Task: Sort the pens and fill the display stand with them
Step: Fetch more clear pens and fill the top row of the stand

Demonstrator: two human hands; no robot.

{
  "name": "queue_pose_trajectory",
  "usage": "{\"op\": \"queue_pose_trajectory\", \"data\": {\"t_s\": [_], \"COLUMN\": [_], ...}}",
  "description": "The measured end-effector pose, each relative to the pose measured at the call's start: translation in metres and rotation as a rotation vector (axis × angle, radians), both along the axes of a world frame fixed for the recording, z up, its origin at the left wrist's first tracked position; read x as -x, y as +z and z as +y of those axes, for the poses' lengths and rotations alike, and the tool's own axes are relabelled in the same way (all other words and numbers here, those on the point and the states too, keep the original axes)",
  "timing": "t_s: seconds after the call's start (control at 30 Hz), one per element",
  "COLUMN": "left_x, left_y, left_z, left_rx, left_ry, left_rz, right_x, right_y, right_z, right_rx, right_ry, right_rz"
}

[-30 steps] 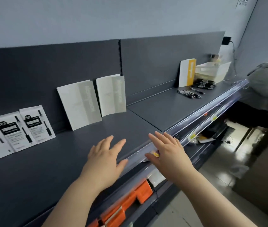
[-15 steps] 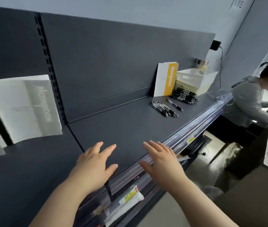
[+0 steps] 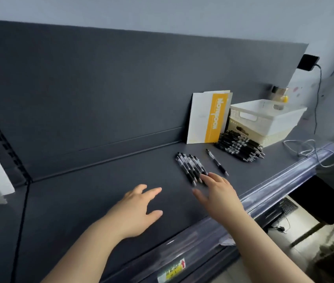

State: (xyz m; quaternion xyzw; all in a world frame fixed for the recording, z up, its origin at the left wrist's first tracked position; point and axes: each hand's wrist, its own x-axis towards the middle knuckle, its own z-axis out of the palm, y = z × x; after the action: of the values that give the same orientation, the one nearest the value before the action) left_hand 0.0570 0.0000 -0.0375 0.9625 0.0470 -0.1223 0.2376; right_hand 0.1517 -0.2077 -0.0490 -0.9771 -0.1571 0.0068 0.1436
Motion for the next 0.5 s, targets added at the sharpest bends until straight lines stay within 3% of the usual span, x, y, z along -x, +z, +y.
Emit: {"op": "queue_pose_trajectory", "data": {"t_s": [0.23,0.5], "left_x": [-0.086,-0.164], "left_y": [-0.001,-0.020], "left_z": [-0.074,-0.120], "left_rx": [0.249,0.737], "left_ry": [0.250,0.810], "left_rz": [-0.007,-0.068], "right_x": [-0.112,-0.154], "right_y": [-0.005,-0.015], "right_z": [-0.047,-0.034], "right_rx": [-0.024,-0.151], "right_ry": [0.025,0.237], "right_rz": [0.140,0.335]}}
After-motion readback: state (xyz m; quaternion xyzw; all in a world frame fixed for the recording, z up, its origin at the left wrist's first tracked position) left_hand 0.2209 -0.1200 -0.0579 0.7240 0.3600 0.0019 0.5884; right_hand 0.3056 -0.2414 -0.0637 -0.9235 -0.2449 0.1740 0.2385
